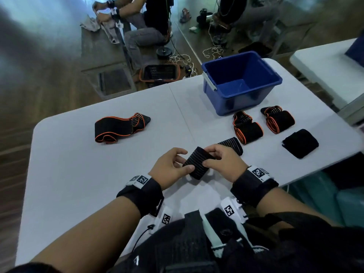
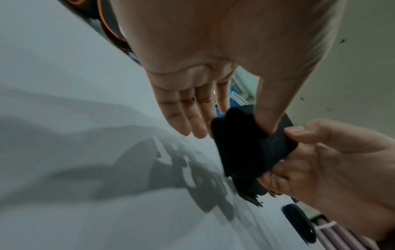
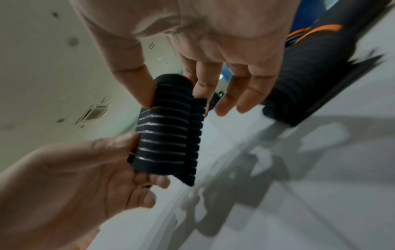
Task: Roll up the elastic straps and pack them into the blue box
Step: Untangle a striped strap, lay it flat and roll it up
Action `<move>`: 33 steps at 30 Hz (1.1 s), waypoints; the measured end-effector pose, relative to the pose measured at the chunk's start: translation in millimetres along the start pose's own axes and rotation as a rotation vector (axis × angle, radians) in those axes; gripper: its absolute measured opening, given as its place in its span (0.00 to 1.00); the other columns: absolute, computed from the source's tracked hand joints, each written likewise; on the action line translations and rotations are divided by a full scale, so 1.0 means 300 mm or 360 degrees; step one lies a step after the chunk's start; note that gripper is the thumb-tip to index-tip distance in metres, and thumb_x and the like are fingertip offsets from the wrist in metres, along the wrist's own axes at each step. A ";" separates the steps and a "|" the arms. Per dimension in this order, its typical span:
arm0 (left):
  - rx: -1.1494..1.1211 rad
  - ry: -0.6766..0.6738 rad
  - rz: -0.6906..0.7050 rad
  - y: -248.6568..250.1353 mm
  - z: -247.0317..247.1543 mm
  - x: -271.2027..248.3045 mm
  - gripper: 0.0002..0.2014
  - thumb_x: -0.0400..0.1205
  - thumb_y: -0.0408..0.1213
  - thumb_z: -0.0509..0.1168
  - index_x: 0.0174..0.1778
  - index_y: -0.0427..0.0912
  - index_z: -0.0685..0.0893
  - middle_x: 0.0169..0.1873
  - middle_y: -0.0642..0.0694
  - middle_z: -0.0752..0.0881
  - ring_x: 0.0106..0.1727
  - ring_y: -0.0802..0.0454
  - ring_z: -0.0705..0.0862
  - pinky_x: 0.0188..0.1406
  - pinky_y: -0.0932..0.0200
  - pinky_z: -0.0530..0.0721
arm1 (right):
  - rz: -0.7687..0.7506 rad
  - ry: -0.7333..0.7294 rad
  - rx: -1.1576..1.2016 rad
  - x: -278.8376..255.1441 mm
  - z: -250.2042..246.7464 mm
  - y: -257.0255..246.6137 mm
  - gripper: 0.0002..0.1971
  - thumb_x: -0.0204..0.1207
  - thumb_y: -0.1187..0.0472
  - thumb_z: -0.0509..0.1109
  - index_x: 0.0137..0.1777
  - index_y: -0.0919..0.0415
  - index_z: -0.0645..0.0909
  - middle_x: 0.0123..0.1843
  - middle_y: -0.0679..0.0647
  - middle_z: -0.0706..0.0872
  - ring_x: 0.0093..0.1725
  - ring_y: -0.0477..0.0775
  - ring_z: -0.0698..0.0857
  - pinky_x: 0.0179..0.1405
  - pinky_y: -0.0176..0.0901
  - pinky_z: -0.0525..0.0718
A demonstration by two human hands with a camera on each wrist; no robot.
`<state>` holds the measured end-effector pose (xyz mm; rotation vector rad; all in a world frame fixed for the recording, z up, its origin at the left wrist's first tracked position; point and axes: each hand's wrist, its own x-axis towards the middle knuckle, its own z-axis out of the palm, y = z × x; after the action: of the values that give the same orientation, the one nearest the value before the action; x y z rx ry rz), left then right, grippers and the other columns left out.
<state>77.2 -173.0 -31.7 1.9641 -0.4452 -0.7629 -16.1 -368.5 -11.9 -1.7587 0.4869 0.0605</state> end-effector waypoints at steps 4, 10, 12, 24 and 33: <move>0.0220 0.0042 0.0161 0.080 0.048 0.053 0.13 0.82 0.52 0.71 0.60 0.55 0.84 0.49 0.56 0.88 0.46 0.55 0.86 0.54 0.57 0.84 | 0.0151 0.0324 0.0282 -0.064 -0.175 0.018 0.13 0.75 0.74 0.72 0.51 0.55 0.83 0.47 0.54 0.90 0.43 0.48 0.88 0.44 0.45 0.86; 0.0731 -0.0087 0.0519 0.157 0.188 0.175 0.27 0.74 0.51 0.76 0.70 0.57 0.81 0.65 0.50 0.77 0.64 0.50 0.80 0.68 0.54 0.78 | 0.0347 0.0873 0.0581 -0.146 -0.435 0.143 0.08 0.78 0.73 0.69 0.49 0.60 0.84 0.44 0.61 0.88 0.38 0.60 0.87 0.39 0.53 0.88; 0.0871 -0.0157 0.0560 0.166 0.247 0.211 0.31 0.72 0.52 0.77 0.73 0.58 0.79 0.69 0.48 0.75 0.69 0.45 0.77 0.74 0.49 0.75 | 0.0426 0.1034 0.0605 -0.161 -0.489 0.195 0.07 0.77 0.73 0.71 0.51 0.62 0.84 0.41 0.59 0.88 0.33 0.54 0.88 0.31 0.46 0.89; 0.1245 0.0076 0.0363 0.214 0.353 0.309 0.25 0.80 0.49 0.70 0.74 0.50 0.79 0.66 0.45 0.79 0.64 0.39 0.78 0.65 0.44 0.80 | 0.0659 0.1173 0.0053 -0.120 -0.573 0.392 0.10 0.65 0.48 0.79 0.42 0.50 0.88 0.42 0.50 0.91 0.44 0.58 0.92 0.52 0.59 0.91; 0.1097 0.0105 0.0277 0.202 0.370 0.314 0.25 0.80 0.44 0.71 0.74 0.47 0.79 0.67 0.45 0.79 0.63 0.41 0.82 0.67 0.48 0.80 | 0.0600 0.0911 -0.0541 -0.147 -0.579 0.301 0.15 0.80 0.52 0.72 0.60 0.60 0.86 0.55 0.57 0.89 0.55 0.60 0.86 0.56 0.44 0.81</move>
<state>72.3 -329.7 -49.1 2.5272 -0.9163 -0.4587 -126.0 -534.2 -38.3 -1.9870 1.2847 -0.1048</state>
